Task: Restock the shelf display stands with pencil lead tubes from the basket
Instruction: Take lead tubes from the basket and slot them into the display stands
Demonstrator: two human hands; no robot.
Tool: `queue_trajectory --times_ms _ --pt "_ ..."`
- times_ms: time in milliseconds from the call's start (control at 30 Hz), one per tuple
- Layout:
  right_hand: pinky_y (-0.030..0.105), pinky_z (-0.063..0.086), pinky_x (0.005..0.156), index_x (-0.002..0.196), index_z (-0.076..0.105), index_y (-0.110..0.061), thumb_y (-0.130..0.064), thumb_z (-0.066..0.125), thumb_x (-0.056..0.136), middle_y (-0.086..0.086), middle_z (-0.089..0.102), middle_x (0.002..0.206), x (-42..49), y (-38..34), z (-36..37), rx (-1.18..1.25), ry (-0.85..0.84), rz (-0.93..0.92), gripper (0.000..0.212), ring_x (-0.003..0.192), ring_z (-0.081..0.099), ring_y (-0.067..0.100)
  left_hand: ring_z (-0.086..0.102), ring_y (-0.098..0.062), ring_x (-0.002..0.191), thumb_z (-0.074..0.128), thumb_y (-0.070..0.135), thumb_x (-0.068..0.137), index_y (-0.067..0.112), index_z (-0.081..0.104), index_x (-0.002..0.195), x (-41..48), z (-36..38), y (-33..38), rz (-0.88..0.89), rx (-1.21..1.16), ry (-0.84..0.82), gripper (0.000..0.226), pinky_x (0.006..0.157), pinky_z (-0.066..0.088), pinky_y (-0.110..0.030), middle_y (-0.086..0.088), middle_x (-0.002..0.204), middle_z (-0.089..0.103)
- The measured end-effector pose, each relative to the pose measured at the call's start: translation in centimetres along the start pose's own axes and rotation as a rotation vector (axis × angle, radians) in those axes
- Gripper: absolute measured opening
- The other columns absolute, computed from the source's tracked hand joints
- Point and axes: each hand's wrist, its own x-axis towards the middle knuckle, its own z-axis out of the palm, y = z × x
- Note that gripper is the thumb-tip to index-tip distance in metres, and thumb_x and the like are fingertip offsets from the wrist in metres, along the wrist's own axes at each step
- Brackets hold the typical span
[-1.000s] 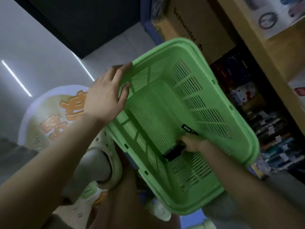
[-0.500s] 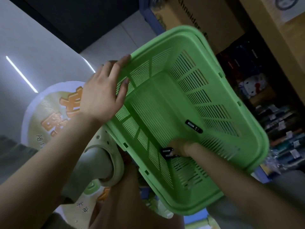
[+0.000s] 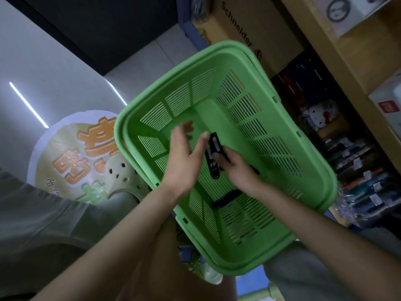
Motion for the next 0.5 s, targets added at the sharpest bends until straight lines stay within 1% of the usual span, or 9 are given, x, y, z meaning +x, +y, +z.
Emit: queue_trajectory --times_ms 67,100,167,200,267,333,400,467,500 --pt "0.019 0.051 0.077 0.103 0.055 -0.025 -0.023 0.040 0.100 -0.011 0.063 0.095 -0.4 -1.5 0.8 0.059 0.116 -0.086 0.014 0.088 0.061 -0.001 0.049 -0.007 0.107 0.044 0.040 0.097 0.017 0.035 0.138 -0.1 1.2 0.9 -0.305 -0.349 -0.156 0.049 0.095 0.036 -0.024 0.008 0.121 0.050" --pt "0.018 0.051 0.077 0.107 0.055 -0.021 -0.022 0.041 0.100 -0.007 0.064 0.097 -0.6 -2.0 1.4 0.064 0.163 -0.127 0.016 0.088 0.062 -0.001 0.051 -0.005 0.102 0.045 0.039 0.096 0.020 0.039 0.133 -0.2 1.7 1.1 -0.363 -0.478 -0.197 0.042 0.095 0.036 -0.025 0.011 0.115 0.054" --pt "0.021 0.052 0.079 0.117 0.050 -0.012 -0.021 0.038 0.101 0.004 0.060 0.105 -0.9 -2.7 2.8 0.100 0.186 -0.193 0.022 0.094 0.061 0.006 0.056 -0.008 0.102 0.050 0.034 0.095 0.024 0.048 0.116 -0.2 2.2 1.0 -0.371 -0.620 -0.162 0.023 0.099 0.040 -0.030 0.007 0.110 0.060" --pt "0.025 0.051 0.083 0.122 0.046 -0.010 -0.022 0.036 0.101 0.008 0.055 0.109 -1.2 -2.9 3.3 0.042 0.171 -0.237 0.026 0.099 0.059 0.011 0.059 -0.011 0.103 0.052 0.031 0.095 0.024 0.051 0.109 -0.1 2.1 0.9 -0.366 -0.648 -0.117 0.016 0.099 0.042 -0.032 0.002 0.108 0.063" --pt "0.029 0.048 0.092 0.139 0.033 -0.011 -0.020 0.036 0.100 0.010 0.044 0.122 -1.9 -3.0 3.6 -0.265 0.135 -0.308 0.040 0.110 0.050 0.018 0.064 -0.015 0.099 0.054 0.028 0.094 0.023 0.055 0.100 -0.1 1.7 0.5 -0.340 -0.633 -0.050 0.008 0.093 0.049 -0.031 -0.002 0.101 0.066" --pt "0.024 0.042 0.098 0.149 0.019 -0.015 -0.021 0.036 0.100 0.005 0.033 0.135 -2.5 -2.7 2.8 -0.479 0.070 -0.323 0.052 0.120 0.040 0.012 0.066 -0.014 0.089 0.054 0.024 0.094 0.022 0.057 0.096 -0.2 1.1 -0.1 -0.310 -0.584 -0.009 0.004 0.083 0.053 -0.028 0.000 0.092 0.067" --pt "0.014 0.037 0.092 0.148 0.024 -0.017 -0.032 0.033 0.098 -0.002 0.031 0.137 -2.8 -2.3 1.5 -0.515 0.059 -0.317 0.053 0.119 0.032 0.000 0.067 -0.012 0.084 0.053 0.021 0.095 0.021 0.056 0.095 -0.2 0.4 -0.7 -0.275 -0.516 0.023 0.004 0.076 0.055 -0.025 0.002 0.090 0.067" --pt "0.009 0.041 0.084 0.137 0.040 -0.012 -0.031 0.035 0.094 -0.001 0.042 0.127 -1.6 -0.5 -0.1 -0.486 0.220 -0.324 0.048 0.109 0.040 -0.001 0.070 -0.014 0.084 0.050 0.018 0.096 0.015 0.054 0.102 0.0 0.0 -1.0 -0.250 -0.502 0.034 0.008 0.076 0.057 -0.029 -0.001 0.095 0.069" --pt "0.012 0.045 0.084 0.131 0.045 -0.009 -0.025 0.038 0.094 0.002 0.047 0.123 -0.6 0.8 -1.1 -0.506 0.306 -0.293 0.041 0.105 0.046 0.003 0.070 -0.018 0.086 0.049 0.017 0.097 0.011 0.053 0.107 0.2 -0.2 -1.1 -0.236 -0.494 0.032 0.013 0.077 0.058 -0.032 -0.005 0.098 0.070"
